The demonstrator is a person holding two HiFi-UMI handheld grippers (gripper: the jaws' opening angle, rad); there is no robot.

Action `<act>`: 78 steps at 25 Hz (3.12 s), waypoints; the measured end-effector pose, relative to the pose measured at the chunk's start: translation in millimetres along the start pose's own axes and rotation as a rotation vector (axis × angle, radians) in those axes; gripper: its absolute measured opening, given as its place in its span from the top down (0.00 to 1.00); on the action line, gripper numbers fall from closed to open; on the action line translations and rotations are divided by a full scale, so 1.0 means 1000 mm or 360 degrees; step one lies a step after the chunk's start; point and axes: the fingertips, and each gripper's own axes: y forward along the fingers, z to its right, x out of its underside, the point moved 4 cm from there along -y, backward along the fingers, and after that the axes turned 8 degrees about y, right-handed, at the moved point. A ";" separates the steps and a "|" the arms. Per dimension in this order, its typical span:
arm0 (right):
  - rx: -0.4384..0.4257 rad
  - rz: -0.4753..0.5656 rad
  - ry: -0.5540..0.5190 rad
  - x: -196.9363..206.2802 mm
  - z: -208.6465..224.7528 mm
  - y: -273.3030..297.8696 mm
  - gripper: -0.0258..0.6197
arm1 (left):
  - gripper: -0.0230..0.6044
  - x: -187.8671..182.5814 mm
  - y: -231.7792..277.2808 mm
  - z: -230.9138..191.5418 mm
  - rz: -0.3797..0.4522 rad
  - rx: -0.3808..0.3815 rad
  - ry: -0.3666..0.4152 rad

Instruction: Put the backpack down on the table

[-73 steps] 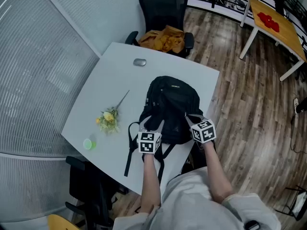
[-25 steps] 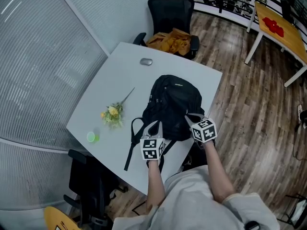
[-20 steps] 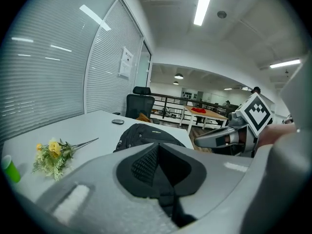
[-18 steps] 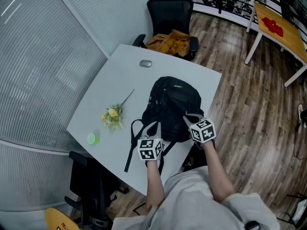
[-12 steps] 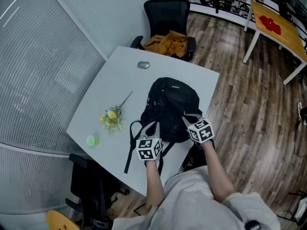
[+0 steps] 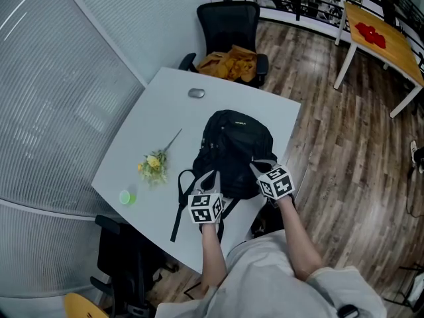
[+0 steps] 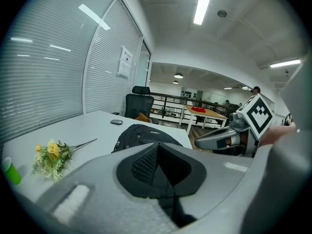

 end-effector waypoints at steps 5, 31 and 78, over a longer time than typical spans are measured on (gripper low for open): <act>0.0000 0.0004 0.0003 0.000 0.002 -0.002 0.96 | 0.96 0.001 0.000 0.001 -0.0005 0.0001 -0.0009; 0.0049 0.0049 -0.0017 -0.003 0.007 -0.012 0.96 | 0.96 0.016 0.000 -0.001 -0.0129 0.0010 -0.0139; 0.0052 0.0025 0.0002 0.013 0.002 -0.031 0.96 | 0.96 0.020 -0.003 0.018 -0.0126 0.0070 0.0001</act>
